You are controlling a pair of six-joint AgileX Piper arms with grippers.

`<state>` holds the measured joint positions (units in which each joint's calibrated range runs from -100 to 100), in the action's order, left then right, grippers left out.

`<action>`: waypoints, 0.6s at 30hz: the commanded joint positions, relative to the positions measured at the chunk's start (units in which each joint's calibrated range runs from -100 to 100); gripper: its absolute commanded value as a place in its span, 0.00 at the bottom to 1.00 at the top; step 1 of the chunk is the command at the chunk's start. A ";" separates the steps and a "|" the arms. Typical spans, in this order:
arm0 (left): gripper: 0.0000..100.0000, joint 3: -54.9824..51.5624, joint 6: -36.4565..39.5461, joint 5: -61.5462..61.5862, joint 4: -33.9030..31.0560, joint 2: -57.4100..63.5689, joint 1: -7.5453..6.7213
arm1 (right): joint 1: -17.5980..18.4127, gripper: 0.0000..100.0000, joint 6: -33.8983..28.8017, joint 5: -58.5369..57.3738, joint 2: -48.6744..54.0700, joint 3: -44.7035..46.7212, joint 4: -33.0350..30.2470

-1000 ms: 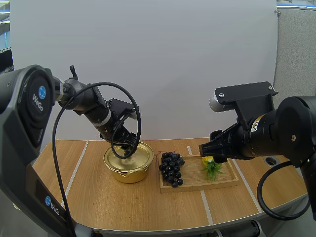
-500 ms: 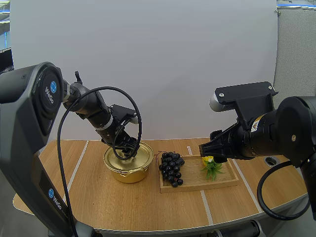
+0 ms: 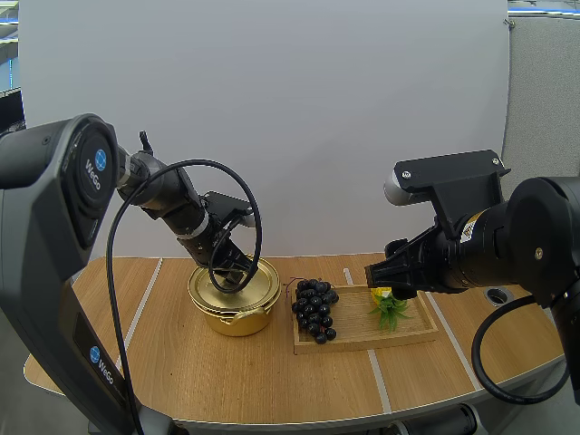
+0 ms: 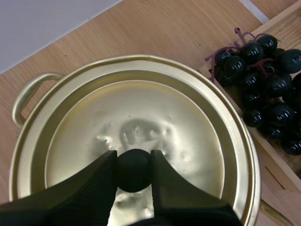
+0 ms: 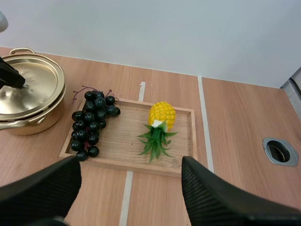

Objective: Open the pot, put the pineapple inside, and close it

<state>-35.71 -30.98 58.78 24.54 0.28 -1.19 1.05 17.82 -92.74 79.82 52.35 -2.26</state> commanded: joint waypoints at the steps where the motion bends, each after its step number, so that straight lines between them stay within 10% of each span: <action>1: 0.00 0.36 -0.13 -0.36 0.55 0.39 -0.18 | -0.23 1.00 -0.34 0.46 0.05 -0.46 -0.25; 18: 0.00 19.68 0.72 12.13 1.25 23.24 -0.18 | -0.23 1.00 -0.34 0.46 0.05 -0.46 -0.25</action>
<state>-19.84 -30.78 71.02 24.54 19.56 -1.19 1.05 17.82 -92.74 79.82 52.35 -2.26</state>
